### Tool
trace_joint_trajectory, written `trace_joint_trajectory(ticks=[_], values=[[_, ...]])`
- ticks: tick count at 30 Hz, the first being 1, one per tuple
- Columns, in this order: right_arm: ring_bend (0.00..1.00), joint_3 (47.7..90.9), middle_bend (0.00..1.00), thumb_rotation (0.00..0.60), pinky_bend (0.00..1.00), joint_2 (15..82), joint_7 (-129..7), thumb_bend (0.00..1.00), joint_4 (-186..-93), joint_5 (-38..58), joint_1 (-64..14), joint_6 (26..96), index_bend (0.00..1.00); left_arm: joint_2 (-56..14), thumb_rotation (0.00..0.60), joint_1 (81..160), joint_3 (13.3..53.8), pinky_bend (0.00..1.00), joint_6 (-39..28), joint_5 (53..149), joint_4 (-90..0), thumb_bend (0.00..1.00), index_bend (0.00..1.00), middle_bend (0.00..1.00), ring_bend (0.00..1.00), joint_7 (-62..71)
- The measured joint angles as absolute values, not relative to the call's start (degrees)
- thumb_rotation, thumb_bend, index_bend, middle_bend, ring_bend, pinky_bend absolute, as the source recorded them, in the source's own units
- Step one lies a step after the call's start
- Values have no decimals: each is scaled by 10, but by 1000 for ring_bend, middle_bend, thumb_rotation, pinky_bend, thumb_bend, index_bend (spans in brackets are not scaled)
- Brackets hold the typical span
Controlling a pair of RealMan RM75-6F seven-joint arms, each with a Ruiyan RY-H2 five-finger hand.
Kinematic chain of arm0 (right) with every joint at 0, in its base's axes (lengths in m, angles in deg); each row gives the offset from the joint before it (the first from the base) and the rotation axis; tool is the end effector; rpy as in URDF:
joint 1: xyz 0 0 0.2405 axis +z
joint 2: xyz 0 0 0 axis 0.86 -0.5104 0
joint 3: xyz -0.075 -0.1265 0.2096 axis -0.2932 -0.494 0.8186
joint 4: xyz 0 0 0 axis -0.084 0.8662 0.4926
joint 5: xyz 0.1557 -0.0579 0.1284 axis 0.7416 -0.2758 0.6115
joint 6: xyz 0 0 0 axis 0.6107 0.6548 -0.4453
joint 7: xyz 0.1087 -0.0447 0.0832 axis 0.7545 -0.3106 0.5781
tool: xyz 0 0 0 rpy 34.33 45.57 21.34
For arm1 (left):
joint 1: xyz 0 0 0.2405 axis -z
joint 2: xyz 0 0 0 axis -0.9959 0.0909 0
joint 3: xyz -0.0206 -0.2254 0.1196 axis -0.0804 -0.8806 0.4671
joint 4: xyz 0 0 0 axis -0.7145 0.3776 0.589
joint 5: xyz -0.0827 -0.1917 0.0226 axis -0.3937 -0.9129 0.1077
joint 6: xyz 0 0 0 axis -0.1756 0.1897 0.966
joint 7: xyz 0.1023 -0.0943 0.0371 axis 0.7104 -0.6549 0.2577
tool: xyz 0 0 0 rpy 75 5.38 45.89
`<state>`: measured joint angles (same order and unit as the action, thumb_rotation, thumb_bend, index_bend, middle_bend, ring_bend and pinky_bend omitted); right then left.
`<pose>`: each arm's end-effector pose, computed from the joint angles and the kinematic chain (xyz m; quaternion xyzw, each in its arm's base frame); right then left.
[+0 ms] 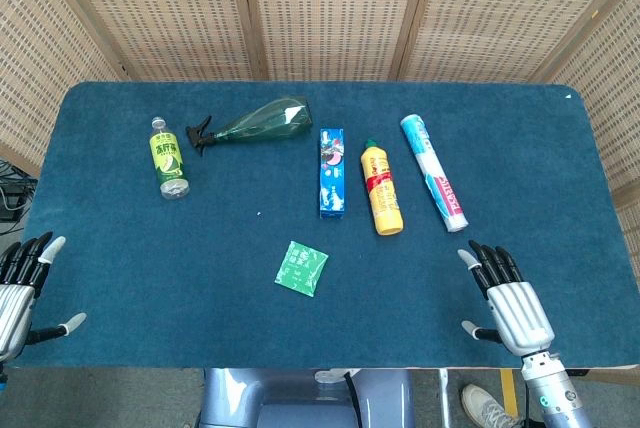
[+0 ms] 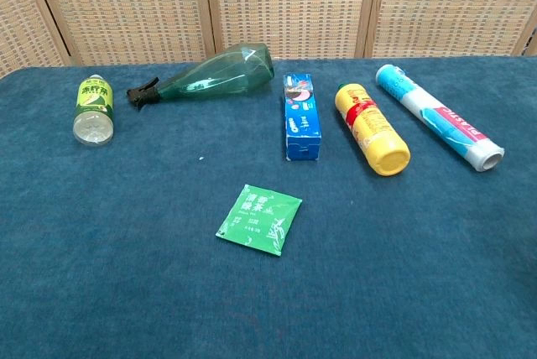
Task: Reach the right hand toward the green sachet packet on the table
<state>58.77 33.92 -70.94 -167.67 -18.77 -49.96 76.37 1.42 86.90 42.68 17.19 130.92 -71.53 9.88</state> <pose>-0.2444 -0.1825 0.0970 0.6578 -0.4048 0.4146 0.4812 -0.2916 0.1512 0.1585 -0.6237 -0.3816 -0.3709 0.5725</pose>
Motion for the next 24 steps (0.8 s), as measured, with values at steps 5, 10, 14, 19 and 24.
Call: trace_joint_trajectory(ticks=[5, 10, 14, 19, 24], values=[[0, 590, 0, 600, 0, 342, -700, 0, -1673, -184, -498, 761, 0, 14, 514, 870, 429, 0, 169, 1310, -714, 23, 0, 0, 0, 101], [0, 589, 0, 600, 0, 342, -693, 0, -1672, -182, -496, 756, 0, 15, 514, 869, 429, 0, 173, 1312, -715, 26, 0, 0, 0, 97], [0, 590, 0, 600, 0, 344, -688, 0, -1670, -188, -495, 760, 0, 15, 514, 869, 429, 0, 173, 1312, -713, 28, 0, 0, 0, 94], [0, 589, 0, 600, 0, 347, -675, 0, -1665, -199, -496, 767, 0, 16, 514, 869, 430, 0, 172, 1312, -713, 29, 0, 0, 0, 93], [0, 586, 0, 600, 0, 347, -660, 39, -1661, -204, -495, 767, 0, 17, 514, 868, 430, 0, 174, 1312, -715, 30, 0, 0, 0, 96]])
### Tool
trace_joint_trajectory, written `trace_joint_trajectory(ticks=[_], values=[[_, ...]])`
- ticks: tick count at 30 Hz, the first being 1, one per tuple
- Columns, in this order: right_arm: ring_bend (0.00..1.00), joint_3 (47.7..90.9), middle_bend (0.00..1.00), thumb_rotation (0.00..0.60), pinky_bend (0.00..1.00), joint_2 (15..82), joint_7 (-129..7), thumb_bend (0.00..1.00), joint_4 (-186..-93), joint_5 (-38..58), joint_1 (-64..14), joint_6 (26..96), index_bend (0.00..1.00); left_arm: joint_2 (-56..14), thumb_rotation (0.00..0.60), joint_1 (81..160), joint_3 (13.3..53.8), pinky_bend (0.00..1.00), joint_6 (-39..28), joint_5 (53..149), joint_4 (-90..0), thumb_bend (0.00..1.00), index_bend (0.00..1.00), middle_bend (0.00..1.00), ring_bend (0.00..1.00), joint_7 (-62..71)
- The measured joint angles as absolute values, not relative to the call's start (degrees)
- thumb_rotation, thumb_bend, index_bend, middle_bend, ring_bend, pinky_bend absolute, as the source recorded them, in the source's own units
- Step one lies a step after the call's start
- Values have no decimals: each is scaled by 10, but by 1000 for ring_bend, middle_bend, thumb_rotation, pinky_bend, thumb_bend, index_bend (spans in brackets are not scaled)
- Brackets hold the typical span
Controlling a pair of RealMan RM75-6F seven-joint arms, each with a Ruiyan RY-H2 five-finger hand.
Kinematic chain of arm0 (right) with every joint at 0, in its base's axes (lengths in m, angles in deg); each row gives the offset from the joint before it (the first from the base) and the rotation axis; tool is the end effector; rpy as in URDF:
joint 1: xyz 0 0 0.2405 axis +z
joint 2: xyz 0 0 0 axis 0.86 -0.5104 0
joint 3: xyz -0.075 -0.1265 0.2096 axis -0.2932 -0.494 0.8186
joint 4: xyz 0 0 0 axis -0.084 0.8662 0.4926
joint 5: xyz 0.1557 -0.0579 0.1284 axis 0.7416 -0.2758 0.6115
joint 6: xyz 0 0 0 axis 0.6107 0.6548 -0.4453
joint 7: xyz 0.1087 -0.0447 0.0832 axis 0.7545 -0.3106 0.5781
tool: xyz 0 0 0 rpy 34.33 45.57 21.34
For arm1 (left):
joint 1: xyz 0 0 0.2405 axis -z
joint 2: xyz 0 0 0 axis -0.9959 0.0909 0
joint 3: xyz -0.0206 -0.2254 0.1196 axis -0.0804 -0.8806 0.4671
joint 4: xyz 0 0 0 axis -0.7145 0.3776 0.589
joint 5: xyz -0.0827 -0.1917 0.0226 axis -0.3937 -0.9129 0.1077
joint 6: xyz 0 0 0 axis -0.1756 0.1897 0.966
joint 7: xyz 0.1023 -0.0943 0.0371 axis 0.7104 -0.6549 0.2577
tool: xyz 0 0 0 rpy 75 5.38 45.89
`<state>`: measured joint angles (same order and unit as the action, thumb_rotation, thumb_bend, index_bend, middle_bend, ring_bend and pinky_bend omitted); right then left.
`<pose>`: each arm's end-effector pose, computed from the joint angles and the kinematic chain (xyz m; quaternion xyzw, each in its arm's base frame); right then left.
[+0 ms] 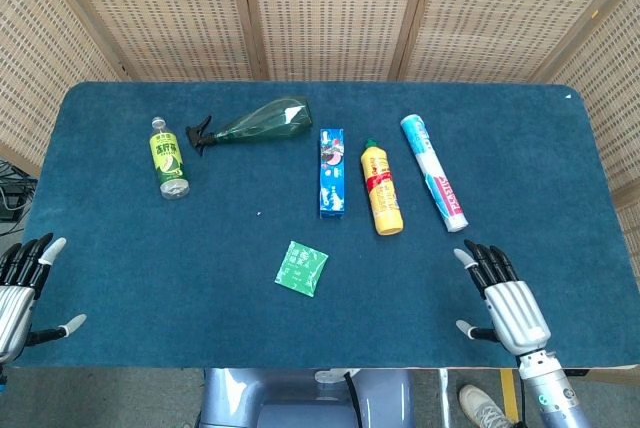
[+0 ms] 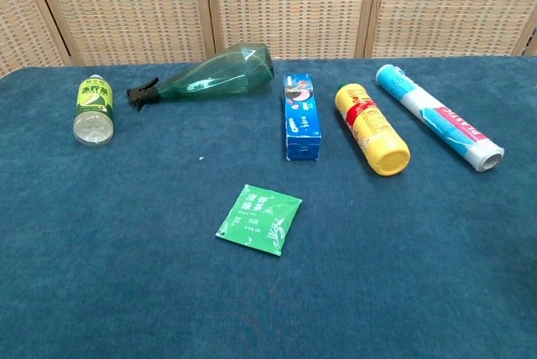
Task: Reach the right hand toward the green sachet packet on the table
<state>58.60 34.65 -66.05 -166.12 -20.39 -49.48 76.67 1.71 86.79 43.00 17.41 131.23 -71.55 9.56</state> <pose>-0.2436 -0.1839 0.0941 0.6506 -0.4175 0.4386 0.4582 -0.2917 0.1495 0.1595 -0.6247 -0.3820 -0.3710 0.5711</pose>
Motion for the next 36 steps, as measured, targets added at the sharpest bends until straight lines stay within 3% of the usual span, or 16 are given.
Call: trace_joint_trajectory(ticks=[10, 12, 15, 17, 20, 23, 28, 31, 35, 36], values=[[0, 587, 0, 600, 1, 348, -643, 150, -1659, -210, -492, 770, 0, 16, 514, 868, 430, 0, 173, 1311, -715, 30, 0, 0, 0, 97], [8, 593, 23, 600, 46, 353, -638, 184, -1659, -210, -488, 770, 0, 17, 514, 868, 430, 0, 173, 1311, -715, 30, 0, 0, 0, 96], [195, 605, 232, 600, 230, 367, -643, 240, -1657, -207, -479, 767, 0, 18, 514, 867, 429, 0, 175, 1309, -716, 30, 0, 0, 0, 94], [452, 612, 461, 600, 396, 373, -654, 280, -1657, -204, -469, 757, 0, 19, 514, 867, 428, 0, 176, 1308, -716, 30, 0, 0, 0, 92], [707, 624, 681, 600, 586, 385, -688, 315, -1662, -194, -450, 733, 6, 19, 514, 866, 426, 0, 179, 1307, -716, 30, 0, 0, 0, 88], [840, 637, 797, 600, 702, 404, -740, 340, -1667, -180, -430, 709, 16, 20, 514, 866, 425, 0, 181, 1305, -714, 30, 0, 0, 0, 83], [922, 652, 832, 600, 809, 452, -845, 394, -1676, -132, -390, 646, 38, 22, 514, 866, 423, 0, 181, 1302, -711, 30, 0, 0, 0, 73], [936, 655, 839, 600, 827, 487, -899, 532, -1678, -92, -364, 604, 76, 24, 514, 866, 422, 0, 183, 1301, -709, 30, 0, 0, 0, 64], [940, 655, 841, 600, 834, 530, -929, 908, -1677, -43, -338, 565, 99, 25, 514, 865, 420, 0, 184, 1299, -707, 30, 0, 0, 0, 57], [939, 655, 841, 600, 835, 538, -933, 950, -1676, -30, -332, 558, 96, 26, 514, 865, 420, 0, 184, 1299, -707, 30, 0, 0, 0, 56]])
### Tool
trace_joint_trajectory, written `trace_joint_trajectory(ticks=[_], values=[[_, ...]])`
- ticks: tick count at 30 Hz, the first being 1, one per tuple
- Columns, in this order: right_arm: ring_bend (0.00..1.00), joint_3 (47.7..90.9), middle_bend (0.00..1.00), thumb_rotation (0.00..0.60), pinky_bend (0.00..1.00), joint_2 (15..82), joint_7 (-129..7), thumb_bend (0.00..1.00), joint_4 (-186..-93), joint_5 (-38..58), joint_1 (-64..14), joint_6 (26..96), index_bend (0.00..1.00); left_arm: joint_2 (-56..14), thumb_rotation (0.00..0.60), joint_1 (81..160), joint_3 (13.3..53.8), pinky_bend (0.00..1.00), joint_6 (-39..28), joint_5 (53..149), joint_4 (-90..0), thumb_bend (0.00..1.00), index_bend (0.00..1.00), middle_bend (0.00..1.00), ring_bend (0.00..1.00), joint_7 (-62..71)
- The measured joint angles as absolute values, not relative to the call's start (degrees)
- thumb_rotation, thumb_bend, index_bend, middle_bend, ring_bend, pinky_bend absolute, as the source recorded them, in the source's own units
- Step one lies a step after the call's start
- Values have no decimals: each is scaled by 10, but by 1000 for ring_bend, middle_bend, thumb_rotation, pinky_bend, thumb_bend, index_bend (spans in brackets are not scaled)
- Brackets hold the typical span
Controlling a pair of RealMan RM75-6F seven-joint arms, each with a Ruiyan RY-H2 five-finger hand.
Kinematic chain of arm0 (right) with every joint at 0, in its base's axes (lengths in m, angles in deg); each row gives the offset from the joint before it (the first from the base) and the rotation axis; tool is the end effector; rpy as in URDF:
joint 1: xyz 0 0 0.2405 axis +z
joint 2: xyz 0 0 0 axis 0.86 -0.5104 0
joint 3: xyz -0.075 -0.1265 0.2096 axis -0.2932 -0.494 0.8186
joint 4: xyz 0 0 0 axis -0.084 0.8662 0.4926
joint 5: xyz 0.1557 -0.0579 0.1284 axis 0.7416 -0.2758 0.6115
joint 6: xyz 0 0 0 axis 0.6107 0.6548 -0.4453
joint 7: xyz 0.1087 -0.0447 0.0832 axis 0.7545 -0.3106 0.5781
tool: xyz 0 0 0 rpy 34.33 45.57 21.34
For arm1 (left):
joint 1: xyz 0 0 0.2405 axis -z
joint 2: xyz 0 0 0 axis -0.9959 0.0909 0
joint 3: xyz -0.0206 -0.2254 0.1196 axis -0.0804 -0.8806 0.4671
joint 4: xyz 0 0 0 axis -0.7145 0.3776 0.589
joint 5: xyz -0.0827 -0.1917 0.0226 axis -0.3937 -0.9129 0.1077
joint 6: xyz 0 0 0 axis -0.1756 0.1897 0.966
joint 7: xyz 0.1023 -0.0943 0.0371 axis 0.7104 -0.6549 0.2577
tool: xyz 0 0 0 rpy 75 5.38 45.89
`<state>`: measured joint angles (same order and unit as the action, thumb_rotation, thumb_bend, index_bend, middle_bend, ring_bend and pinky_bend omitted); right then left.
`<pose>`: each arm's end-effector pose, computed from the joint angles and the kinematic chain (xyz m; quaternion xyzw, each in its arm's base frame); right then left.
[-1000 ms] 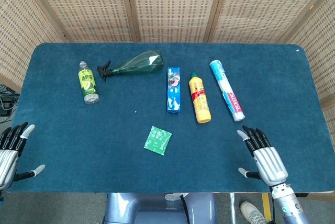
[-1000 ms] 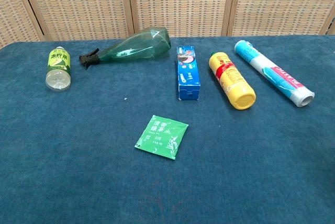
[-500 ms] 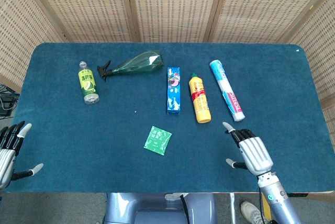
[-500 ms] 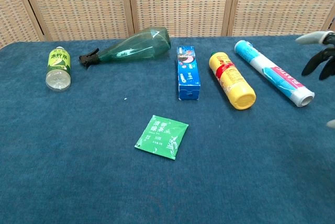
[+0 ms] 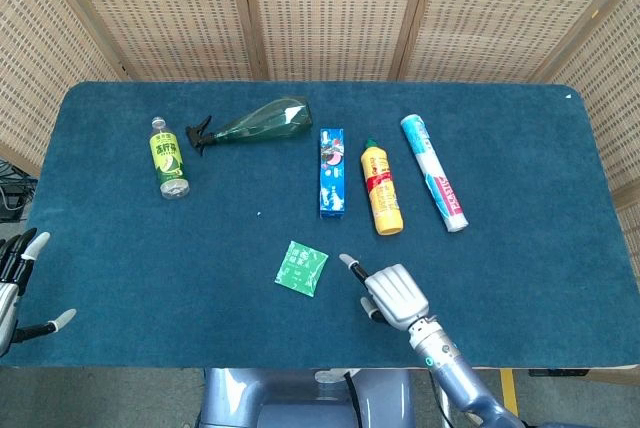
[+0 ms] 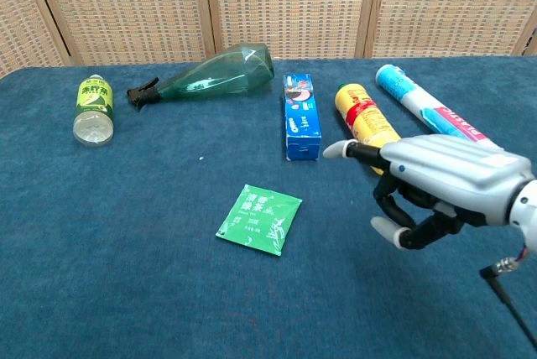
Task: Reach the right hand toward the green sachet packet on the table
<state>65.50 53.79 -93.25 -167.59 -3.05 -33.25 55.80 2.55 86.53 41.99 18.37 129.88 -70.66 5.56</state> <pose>-0.1404 -0.2362 -0.0244 0.7623 -0.3822 0.3763 0.3621 -0.2976 0.1523 0.1707 -0.6029 -0.3909 -0.3866 0.5781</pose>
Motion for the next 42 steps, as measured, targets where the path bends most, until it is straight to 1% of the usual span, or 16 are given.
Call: trace_joint_trajectory(ticks=[1, 2, 5, 12, 18, 24, 33, 42], values=[[939, 655, 841, 600, 835, 543, -936, 988, -1674, -21, -329, 553, 87, 26, 514, 866, 419, 0, 183, 1298, -706, 31, 0, 0, 0, 55], [939, 655, 842, 600, 835, 548, -941, 1000, -1673, -11, -324, 547, 65, 25, 514, 866, 419, 0, 182, 1298, -706, 31, 0, 0, 0, 54], [938, 657, 843, 600, 836, 561, -971, 1000, -1669, 31, -310, 535, 20, 24, 514, 867, 420, 0, 181, 1299, -705, 30, 0, 0, 0, 55], [937, 660, 846, 600, 836, 583, -1062, 1000, -1677, 141, -274, 528, 16, 23, 514, 868, 419, 0, 179, 1297, -703, 31, 0, 0, 0, 53], [937, 660, 846, 600, 836, 607, -1118, 1000, -1691, 219, -235, 543, 17, 25, 514, 867, 418, 0, 178, 1293, -701, 30, 0, 0, 0, 45], [936, 658, 845, 600, 836, 629, -1130, 1000, -1693, 243, -209, 562, 17, 27, 514, 868, 419, 0, 176, 1295, -704, 32, 0, 0, 0, 45], [936, 655, 845, 600, 836, 650, -1131, 1000, -1675, 280, -182, 567, 17, 27, 514, 869, 422, 0, 175, 1299, -708, 32, 0, 0, 0, 51], [936, 649, 846, 600, 836, 656, -1119, 1000, -1672, 291, -165, 576, 17, 27, 515, 869, 421, 0, 174, 1296, -708, 32, 0, 0, 0, 50]])
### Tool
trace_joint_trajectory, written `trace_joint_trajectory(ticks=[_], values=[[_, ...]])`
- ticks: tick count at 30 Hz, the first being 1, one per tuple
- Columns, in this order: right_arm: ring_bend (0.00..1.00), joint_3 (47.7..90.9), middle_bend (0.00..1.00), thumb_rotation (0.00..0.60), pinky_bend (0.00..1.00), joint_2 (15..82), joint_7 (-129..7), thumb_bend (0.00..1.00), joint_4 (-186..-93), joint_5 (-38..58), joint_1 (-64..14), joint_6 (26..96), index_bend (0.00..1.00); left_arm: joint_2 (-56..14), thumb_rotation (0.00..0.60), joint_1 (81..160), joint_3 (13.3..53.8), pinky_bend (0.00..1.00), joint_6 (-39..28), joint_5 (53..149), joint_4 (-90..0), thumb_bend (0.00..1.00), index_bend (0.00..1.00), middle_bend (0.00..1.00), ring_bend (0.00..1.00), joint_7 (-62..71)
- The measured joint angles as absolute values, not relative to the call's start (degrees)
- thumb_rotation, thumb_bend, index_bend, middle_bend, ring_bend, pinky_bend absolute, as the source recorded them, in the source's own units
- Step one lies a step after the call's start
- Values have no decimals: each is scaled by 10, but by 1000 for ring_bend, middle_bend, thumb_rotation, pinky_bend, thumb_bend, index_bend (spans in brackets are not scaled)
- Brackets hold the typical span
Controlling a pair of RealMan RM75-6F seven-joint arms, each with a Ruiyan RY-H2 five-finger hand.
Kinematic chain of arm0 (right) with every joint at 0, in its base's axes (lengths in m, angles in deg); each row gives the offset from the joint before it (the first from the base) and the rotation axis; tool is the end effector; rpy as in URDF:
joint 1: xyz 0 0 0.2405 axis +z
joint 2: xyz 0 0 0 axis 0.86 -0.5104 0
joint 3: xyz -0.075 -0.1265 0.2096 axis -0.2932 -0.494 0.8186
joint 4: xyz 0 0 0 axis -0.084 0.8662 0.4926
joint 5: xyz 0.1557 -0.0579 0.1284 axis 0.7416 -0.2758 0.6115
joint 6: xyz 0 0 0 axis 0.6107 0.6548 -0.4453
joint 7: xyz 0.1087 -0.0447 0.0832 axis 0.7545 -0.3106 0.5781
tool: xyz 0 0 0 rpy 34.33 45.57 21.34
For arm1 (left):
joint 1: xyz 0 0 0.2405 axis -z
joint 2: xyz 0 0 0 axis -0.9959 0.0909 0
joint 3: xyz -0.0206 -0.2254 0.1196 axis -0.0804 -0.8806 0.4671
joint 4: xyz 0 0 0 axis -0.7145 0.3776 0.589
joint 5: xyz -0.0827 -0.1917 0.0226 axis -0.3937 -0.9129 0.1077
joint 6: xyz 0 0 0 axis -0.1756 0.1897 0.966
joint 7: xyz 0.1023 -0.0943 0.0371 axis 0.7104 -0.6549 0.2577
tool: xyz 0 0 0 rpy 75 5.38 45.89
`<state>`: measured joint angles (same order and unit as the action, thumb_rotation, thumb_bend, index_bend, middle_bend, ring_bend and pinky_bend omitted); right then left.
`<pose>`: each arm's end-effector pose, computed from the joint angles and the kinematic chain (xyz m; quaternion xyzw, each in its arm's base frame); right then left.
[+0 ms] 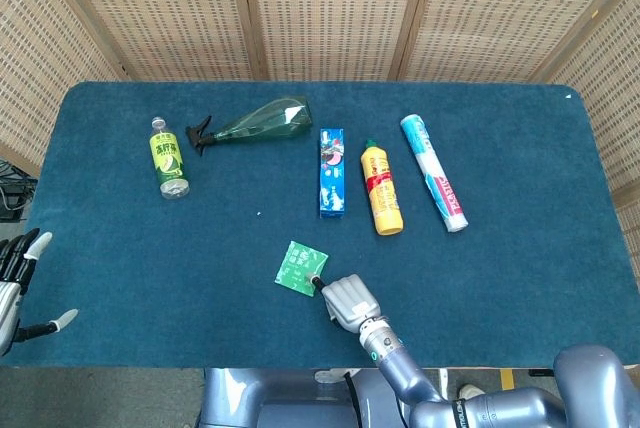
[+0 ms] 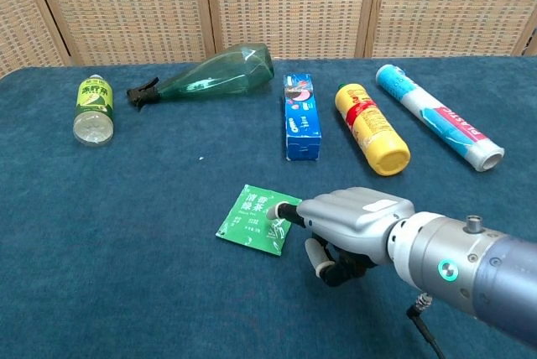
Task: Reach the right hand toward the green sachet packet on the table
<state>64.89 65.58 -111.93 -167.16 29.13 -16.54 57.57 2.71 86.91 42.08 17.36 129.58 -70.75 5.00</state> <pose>-0.0897 -0.2408 -0.0909 0.8033 -0.4146 0.2668 0.3341 -0.2982 0.1538 0.1692 -0.6047 -0.3981 -0.3842 0.5729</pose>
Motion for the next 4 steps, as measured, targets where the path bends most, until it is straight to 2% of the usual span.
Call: trace_joint_trajectory(ticks=[4], values=[[936, 645, 845, 600, 836, 655, -1115, 1000, -1675, 294, -161, 580, 17, 27, 515, 869, 421, 0, 175, 1297, -708, 32, 0, 0, 0, 51]])
